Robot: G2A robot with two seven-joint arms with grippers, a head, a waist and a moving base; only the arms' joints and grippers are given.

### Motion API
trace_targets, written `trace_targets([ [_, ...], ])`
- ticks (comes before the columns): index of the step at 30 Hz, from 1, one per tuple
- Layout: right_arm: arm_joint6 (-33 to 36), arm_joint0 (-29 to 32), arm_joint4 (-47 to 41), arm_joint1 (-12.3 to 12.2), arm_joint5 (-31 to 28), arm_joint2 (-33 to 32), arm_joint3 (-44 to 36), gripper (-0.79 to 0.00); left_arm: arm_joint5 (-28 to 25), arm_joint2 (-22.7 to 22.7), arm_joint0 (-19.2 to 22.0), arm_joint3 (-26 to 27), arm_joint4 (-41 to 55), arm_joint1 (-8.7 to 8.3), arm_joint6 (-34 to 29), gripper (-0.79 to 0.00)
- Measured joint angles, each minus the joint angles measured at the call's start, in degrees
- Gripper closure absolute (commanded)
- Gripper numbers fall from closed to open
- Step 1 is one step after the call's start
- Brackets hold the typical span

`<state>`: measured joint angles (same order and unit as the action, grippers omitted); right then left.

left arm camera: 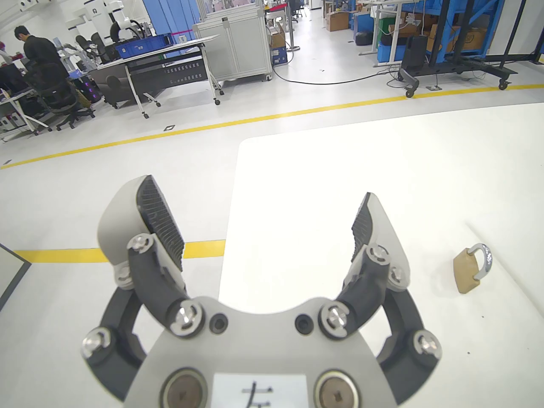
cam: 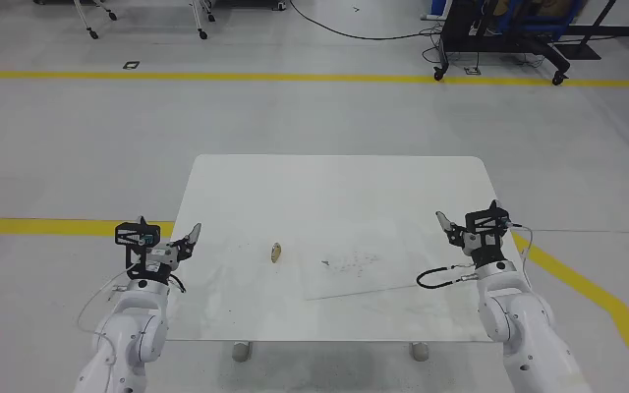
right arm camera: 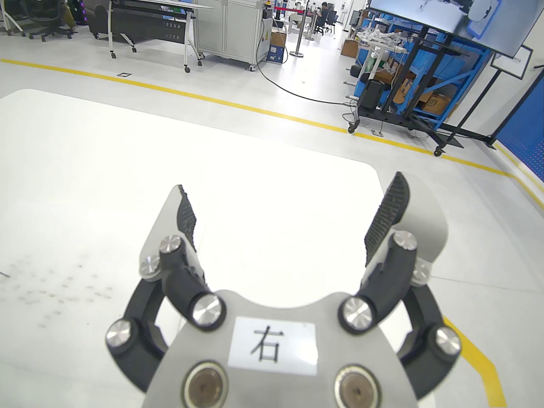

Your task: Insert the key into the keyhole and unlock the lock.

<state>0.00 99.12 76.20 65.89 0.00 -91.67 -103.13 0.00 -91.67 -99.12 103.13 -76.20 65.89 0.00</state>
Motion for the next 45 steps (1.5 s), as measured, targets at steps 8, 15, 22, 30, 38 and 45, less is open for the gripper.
trace_targets([
  [8,2.11,-1.96,0.91,0.04,-3.44,2.49,0.82,-0.785,0.00,0.00,0.00,0.00,0.00,0.00,0.00,-0.785],
  [15,8.64,-10.66,5.85,1.00,-9.04,13.81,4.83,-0.785,0.00,0.00,0.00,0.00,0.00,0.00,0.00,-0.785],
  [22,8.93,-11.20,6.09,1.04,-9.14,14.28,5.07,-0.785,0.00,0.00,0.00,0.00,0.00,0.00,0.00,-0.785],
  [30,8.80,-11.32,5.70,1.07,-9.94,14.75,5.39,-0.785,0.00,0.00,0.00,0.00,0.00,0.00,0.00,-0.785],
  [38,3.89,-18.68,-1.62,1.53,-29.54,20.55,15.50,-0.785,0.00,0.00,0.00,0.00,0.00,0.00,0.00,-0.785],
  [45,2.16,-27.05,-1.28,1.78,-49.16,26.40,24.58,-0.767,0.00,0.00,0.00,0.00,0.00,0.00,0.00,-0.785],
])
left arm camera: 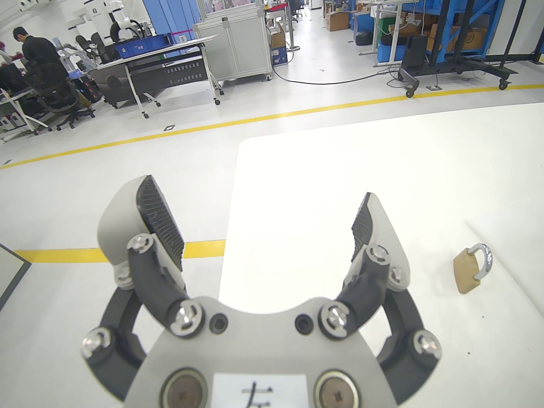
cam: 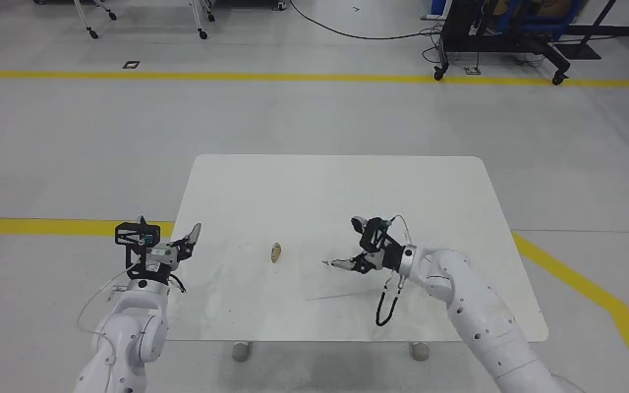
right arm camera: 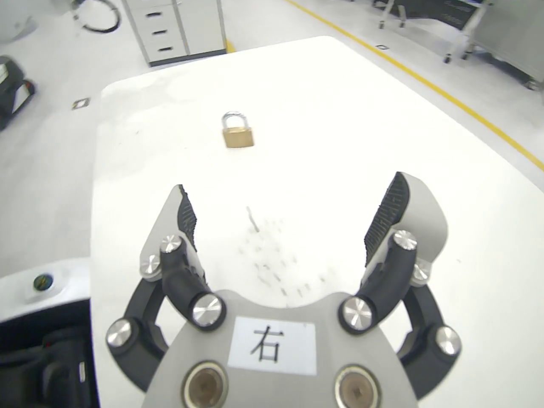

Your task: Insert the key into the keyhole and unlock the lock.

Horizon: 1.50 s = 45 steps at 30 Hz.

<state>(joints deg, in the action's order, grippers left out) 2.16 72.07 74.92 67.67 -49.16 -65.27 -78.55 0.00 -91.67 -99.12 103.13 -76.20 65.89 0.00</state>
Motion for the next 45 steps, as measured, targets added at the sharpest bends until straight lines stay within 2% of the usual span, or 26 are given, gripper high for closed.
trace_targets([
  [4,3.03,-3.27,4.25,0.45,-3.95,4.42,1.61,-0.773,0.00,0.00,0.00,0.00,0.00,0.00,0.00,-0.785],
  [6,4.88,-4.81,4.66,0.86,-5.23,6.76,2.78,-0.683,0.00,0.00,0.00,0.00,0.00,0.00,0.00,-0.785],
  [7,5.73,-5.52,4.51,1.03,-5.81,7.61,3.45,-0.600,0.00,0.00,0.00,0.00,0.00,0.00,0.00,-0.785],
  [8,6.69,-6.19,4.33,1.20,-6.00,8.36,4.10,-0.554,0.00,0.00,0.00,0.00,0.00,0.00,0.00,-0.785],
  [9,8.11,-6.95,4.03,1.44,-5.76,9.26,4.79,-0.557,0.00,0.00,0.00,0.00,0.00,0.00,0.00,-0.785],
  [14,12.72,-8.71,2.39,2.18,-2.55,11.38,6.32,-0.385,0.00,0.00,0.00,0.00,0.00,0.00,0.00,-0.785],
  [17,14.62,-9.35,1.89,2.51,-0.30,12.23,6.99,-0.332,0.00,0.00,0.00,0.00,0.00,0.00,0.00,-0.785],
  [27,17.98,-10.13,1.87,2.70,1.80,13.53,7.91,-0.286,0.00,0.00,0.00,0.00,0.00,0.00,0.00,-0.785],
  [28,18.06,-10.15,1.84,2.70,1.80,13.55,7.93,-0.129,0.00,0.00,0.00,0.00,0.00,0.00,0.00,-0.785],
  [33,18.02,-10.15,1.83,2.70,1.78,13.54,7.93,0.000,0.00,0.00,0.00,0.00,0.00,0.00,0.00,-0.785],
  [45,18.02,-10.15,1.83,2.70,1.78,13.54,7.92,0.000,0.00,0.00,0.00,0.00,0.00,0.00,0.00,-0.785],
])
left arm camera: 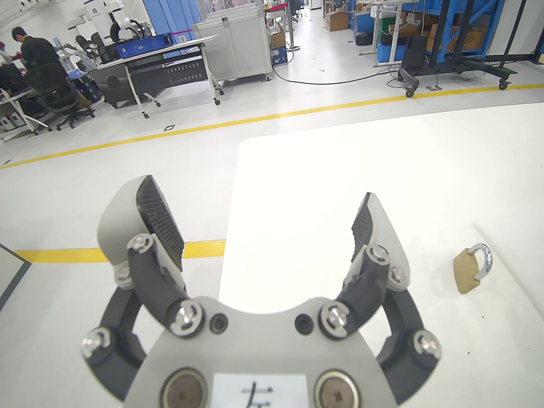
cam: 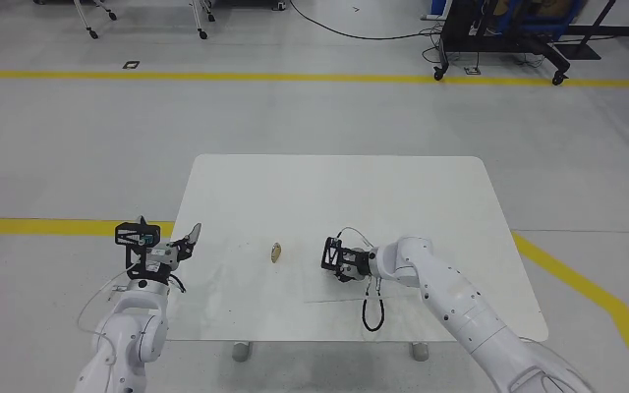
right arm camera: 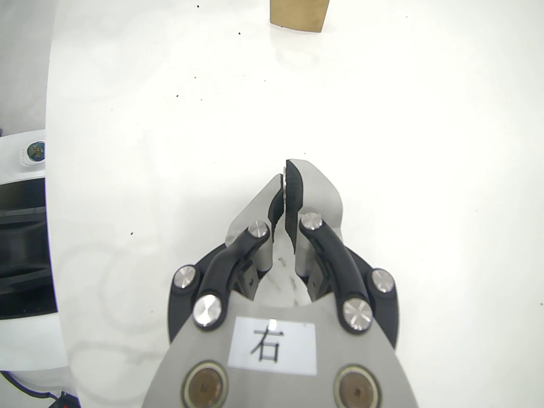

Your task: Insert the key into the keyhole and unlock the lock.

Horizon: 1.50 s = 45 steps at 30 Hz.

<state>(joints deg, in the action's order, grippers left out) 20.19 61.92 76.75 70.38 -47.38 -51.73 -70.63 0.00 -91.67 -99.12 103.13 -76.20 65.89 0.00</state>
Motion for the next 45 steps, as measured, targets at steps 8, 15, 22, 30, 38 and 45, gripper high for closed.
trace_targets([
  [8,0.00,0.00,0.00,0.00,0.00,0.00,0.00,0.000,0.00,0.00,0.00,0.00,0.00,0.00,0.00,-0.785],
  [15,-4.73,2.01,1.03,-1.08,2.45,-3.37,-3.22,0.000,0.00,0.00,0.00,0.00,0.00,0.00,0.00,-0.785],
  [22,-8.74,5.14,3.68,-2.38,3.72,-6.62,-8.55,0.000,0.00,0.00,0.00,0.00,0.00,0.00,0.00,-0.785],
  [30,-8.86,5.22,3.60,-2.40,3.70,-6.72,-8.62,0.000,0.00,0.00,0.00,0.00,0.00,0.00,0.00,-0.785],
  [38,-15.65,6.86,0.94,-2.59,5.04,-8.37,-11.12,0.000,0.00,0.00,0.00,0.00,0.00,0.00,0.00,-0.785],
  [45,-35.20,10.70,-19.29,-3.14,-5.02,-15.16,-8.40,0.000,0.00,0.00,0.00,0.00,0.00,0.00,0.00,-0.785],
])
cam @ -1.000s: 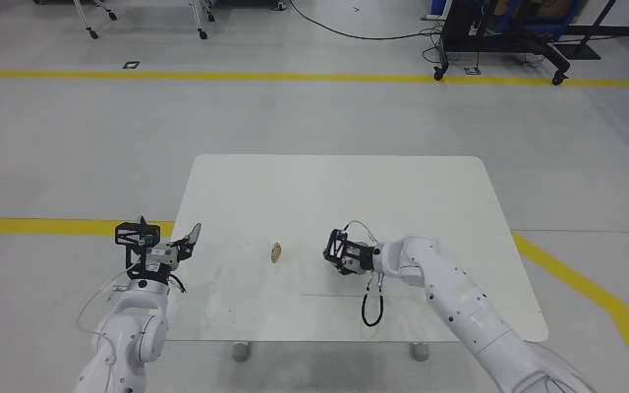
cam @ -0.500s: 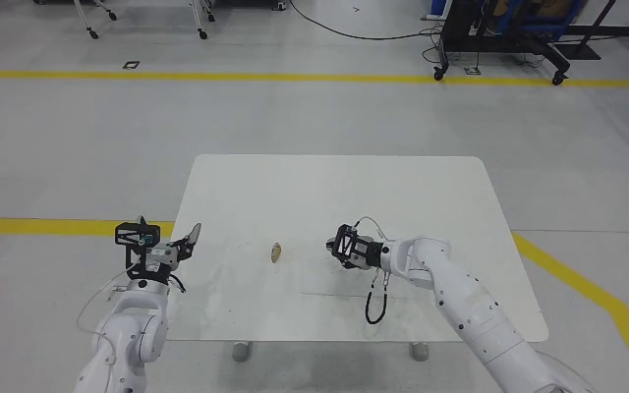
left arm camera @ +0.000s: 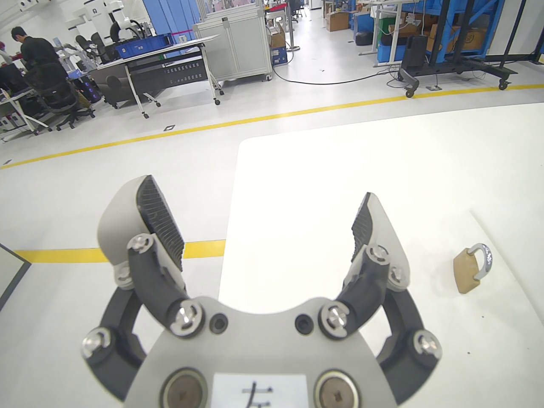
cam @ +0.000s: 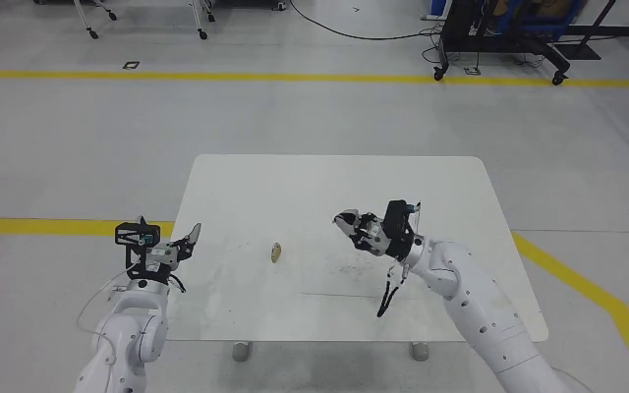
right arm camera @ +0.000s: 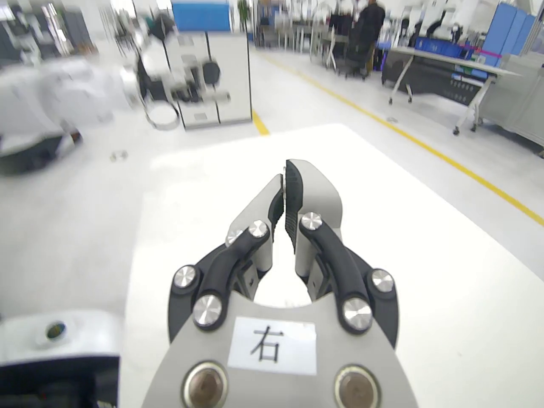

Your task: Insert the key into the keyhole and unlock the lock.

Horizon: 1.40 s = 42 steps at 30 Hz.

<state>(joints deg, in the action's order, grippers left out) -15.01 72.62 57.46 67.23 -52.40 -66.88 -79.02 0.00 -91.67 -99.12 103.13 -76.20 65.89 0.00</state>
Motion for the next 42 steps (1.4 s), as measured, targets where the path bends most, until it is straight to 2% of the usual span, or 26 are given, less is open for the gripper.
trace_targets([
  [3,-2.04,-1.68,-12.71,0.76,-5.51,2.60,6.08,0.000,0.00,0.00,0.00,0.00,0.00,0.00,0.00,-0.785],
  [7,0.36,-3.75,-27.15,1.18,-5.62,7.39,9.04,0.000,0.00,0.00,0.00,0.00,0.00,0.00,0.00,-0.785],
  [13,0.17,-3.66,-25.60,1.15,-5.60,7.17,8.92,0.000,-0.38,0.09,-0.03,0.13,0.02,0.01,0.20,-0.785],
  [16,0.18,-3.66,-25.71,1.15,-5.60,7.18,8.92,0.000,-3.79,0.67,-0.38,1.54,5.64,0.32,-1.21,-0.785],
  [17,0.18,-3.66,-25.72,1.15,-5.60,7.18,8.93,0.000,-5.44,0.80,-0.28,2.17,9.47,0.39,-3.50,-0.785],
  [19,0.18,-3.66,-25.72,1.15,-5.60,7.18,8.93,0.000,-9.08,1.61,0.56,3.50,20.84,0.54,-12.17,-0.785],
  [23,0.18,-3.66,-25.71,1.15,-5.60,7.18,8.93,0.000,-10.79,5.69,5.69,4.24,41.82,0.64,-34.60,-0.785],
  [27,0.18,-3.66,-25.71,1.15,-5.60,7.18,8.93,0.000,-2.83,10.86,13.48,0.72,64.23,1.34,-52.43,-0.785],
  [29,0.18,-3.66,-25.71,1.15,-5.60,7.18,8.93,0.000,0.77,11.86,17.15,-2.38,73.31,1.57,-58.47,-0.785],
  [33,0.18,-3.66,-25.71,1.15,-5.60,7.18,8.93,0.000,8.23,12.51,24.06,-12.41,92.69,1.78,-71.27,-0.785],
  [36,0.18,-3.66,-25.71,1.15,-5.60,7.18,8.93,0.000,10.75,12.14,26.48,-16.37,96.11,1.47,-75.30,-0.785],
  [42,0.18,-3.66,-25.71,1.15,-5.60,7.18,8.93,0.000,10.53,12.15,26.27,-16.04,93.86,1.48,-74.92,-0.785],
])
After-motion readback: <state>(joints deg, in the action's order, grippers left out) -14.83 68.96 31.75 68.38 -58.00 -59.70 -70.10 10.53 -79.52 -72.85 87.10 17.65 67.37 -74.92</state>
